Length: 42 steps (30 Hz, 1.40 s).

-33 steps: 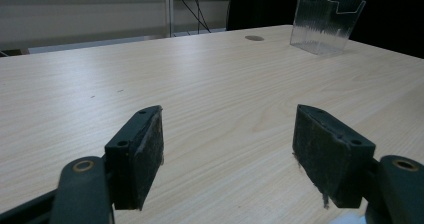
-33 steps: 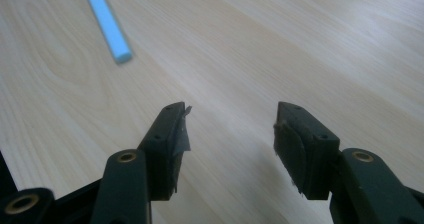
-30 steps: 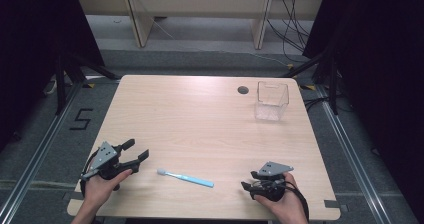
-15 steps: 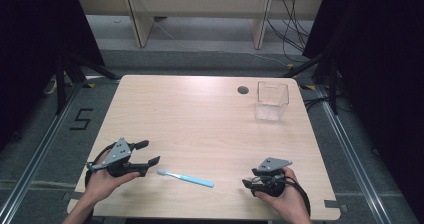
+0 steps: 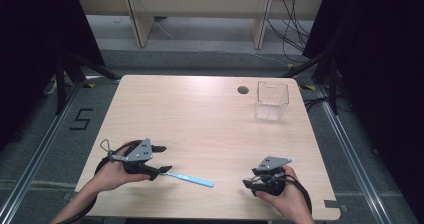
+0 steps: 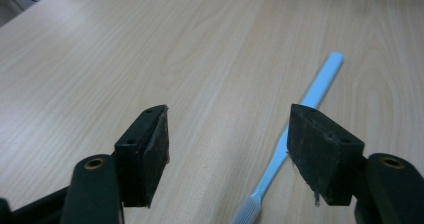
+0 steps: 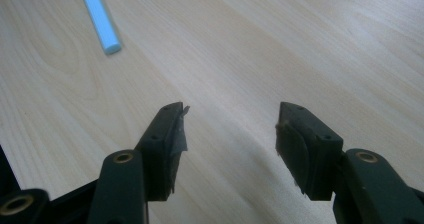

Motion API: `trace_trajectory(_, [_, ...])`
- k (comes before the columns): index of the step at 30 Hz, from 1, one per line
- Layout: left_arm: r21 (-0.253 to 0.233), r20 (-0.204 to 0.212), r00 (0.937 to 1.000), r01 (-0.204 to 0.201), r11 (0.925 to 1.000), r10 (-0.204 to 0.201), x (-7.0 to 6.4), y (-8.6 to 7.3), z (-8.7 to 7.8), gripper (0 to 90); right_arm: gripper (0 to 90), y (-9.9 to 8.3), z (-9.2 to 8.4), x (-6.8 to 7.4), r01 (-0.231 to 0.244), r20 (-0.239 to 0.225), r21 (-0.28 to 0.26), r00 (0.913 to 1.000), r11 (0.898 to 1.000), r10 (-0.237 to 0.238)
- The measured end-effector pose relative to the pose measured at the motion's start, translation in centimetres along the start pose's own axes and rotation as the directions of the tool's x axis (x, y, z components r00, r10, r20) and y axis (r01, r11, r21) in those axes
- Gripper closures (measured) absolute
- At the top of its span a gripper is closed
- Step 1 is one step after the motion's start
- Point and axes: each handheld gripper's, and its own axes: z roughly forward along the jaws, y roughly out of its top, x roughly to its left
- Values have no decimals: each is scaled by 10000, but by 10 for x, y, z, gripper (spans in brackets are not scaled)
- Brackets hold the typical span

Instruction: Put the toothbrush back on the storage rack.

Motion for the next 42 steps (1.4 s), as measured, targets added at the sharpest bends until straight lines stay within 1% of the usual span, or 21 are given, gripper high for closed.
trace_trajectory(5, [861,848,9937,-805,9930,732,4,9,9,370,455,2,1,-3,406,-101,48,9991,9992,-405])
trace_trajectory(7, [1646,1452,9806,-1551,9741,1316,6,16,14,382,454,2,3,-1,347,-113,-95,9993,9994,-348])
trace_trajectory(8, [1646,1452,9806,-1551,9741,1316,6,16,14,385,454,2,3,-1,347,-113,-95,9993,9994,-348])
trace_trajectory(9, [2096,1865,9693,-1986,9574,1602,8,20,18,390,453,3,3,-1,311,-178,-55,9994,9995,-312])
trace_trajectory(12, [2246,2076,9633,-2163,9501,1702,6,23,23,400,453,3,3,-2,393,-115,-48,9992,9992,-394])
trace_trajectory(14, [2759,2453,9471,-2730,9216,2072,8,29,28,421,453,3,3,-2,434,-155,33,9989,9991,-433])
trace_trajectory(16, [2924,2569,9431,-2839,9132,2109,8,31,30,429,452,3,3,-2,452,-173,81,9988,9989,-451])
trace_trajectory(17, [3219,2861,9312,-3154,8927,2258,8,35,33,436,451,3,4,-1,439,-200,-48,9988,9990,-440])
trace_trajectory(18, [3219,2861,9312,-3154,8927,2258,8,35,33,439,451,3,4,-1,439,-200,-48,9988,9990,-440])
trace_trajectory(20, [3411,3175,9184,-3430,8752,2361,8,38,36,441,450,3,4,-1,465,-301,128,9985,9988,-461])
trace_trajectory(21, [3596,3440,9053,-3721,8557,2491,8,41,40,445,450,3,5,-1,427,-260,10,9988,9991,-426])
trace_trajectory(22, [3596,3440,9053,-3721,8557,2491,8,41,40,444,450,3,5,-1,427,-260,10,9988,9991,-426])
trace_trajectory(23, [3676,3694,8938,-3919,8434,2543,7,43,43,443,450,3,6,-1,433,-263,13,9987,9991,-432])
trace_trajectory(24, [3676,3694,8938,-3919,8434,2543,7,43,43,442,450,3,6,-1,433,-263,13,9987,9991,-432])
trace_trajectory(25, [3706,3939,8823,-4091,8338,2578,7,46,46,442,451,3,5,0,274,-285,4,9992,9996,-274])
trace_trajectory(27, [3691,3979,8831,-4022,8378,2486,6,46,48,445,451,3,6,1,239,-299,-6,9993,9997,-239])
trace_trajectory(28, [3778,4091,8751,-4203,8250,2585,7,48,50,448,451,4,4,1,297,-339,138,9990,9995,-292])
trace_trajectory(31, [3937,4145,8687,-4398,8072,2712,7,50,53,455,451,4,6,0,574,-297,-98,9979,9983,-576])
trace_trajectory(33, [3921,4153,8683,-4400,8079,2713,6,51,54,455,451,4,6,0,559,-321,-99,9979,9984,-562])
trace_trajectory(37, [3937,4365,8546,-4625,7944,2812,5,55,58,471,451,5,5,3,248,-458,133,9987,9996,-242])
trace_trajectory(42, [4095,4519,8486,-4713,7812,2751,2,55,62,503,451,5,6,2,466,-481,86,9978,9989,-462])
